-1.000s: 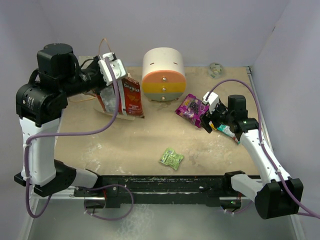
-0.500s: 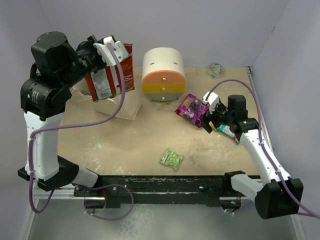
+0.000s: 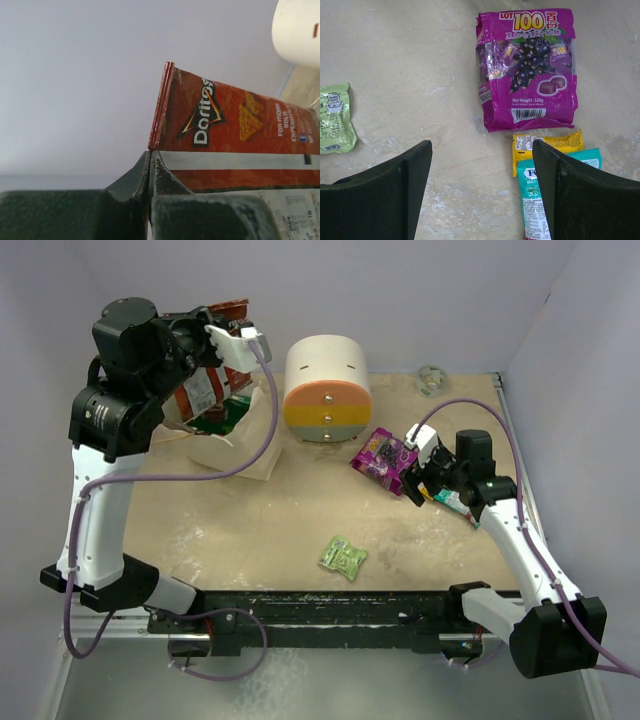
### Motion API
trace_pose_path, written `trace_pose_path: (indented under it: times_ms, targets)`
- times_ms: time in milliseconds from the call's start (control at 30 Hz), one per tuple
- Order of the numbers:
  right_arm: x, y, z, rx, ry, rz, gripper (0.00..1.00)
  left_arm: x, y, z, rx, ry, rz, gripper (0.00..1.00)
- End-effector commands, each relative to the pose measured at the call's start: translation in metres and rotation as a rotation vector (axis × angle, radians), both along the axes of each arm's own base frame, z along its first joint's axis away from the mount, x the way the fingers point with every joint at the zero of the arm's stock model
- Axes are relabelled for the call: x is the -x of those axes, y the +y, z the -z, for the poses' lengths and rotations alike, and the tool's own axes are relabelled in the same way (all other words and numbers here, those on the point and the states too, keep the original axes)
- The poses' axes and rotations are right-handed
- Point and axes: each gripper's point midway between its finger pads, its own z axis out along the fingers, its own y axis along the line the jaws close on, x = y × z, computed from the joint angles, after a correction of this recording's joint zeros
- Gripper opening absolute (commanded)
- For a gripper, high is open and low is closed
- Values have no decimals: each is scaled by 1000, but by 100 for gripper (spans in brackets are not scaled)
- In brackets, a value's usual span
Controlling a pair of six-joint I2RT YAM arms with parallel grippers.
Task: Place the snacks into the paper bag
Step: Place the snack in the paper bag.
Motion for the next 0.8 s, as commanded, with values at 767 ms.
trace_pose_path:
  times_ms: [767]
  targets:
    - [0,-1,-3,12,-30,-4,84,-41,31,32,-340,-71,254,0]
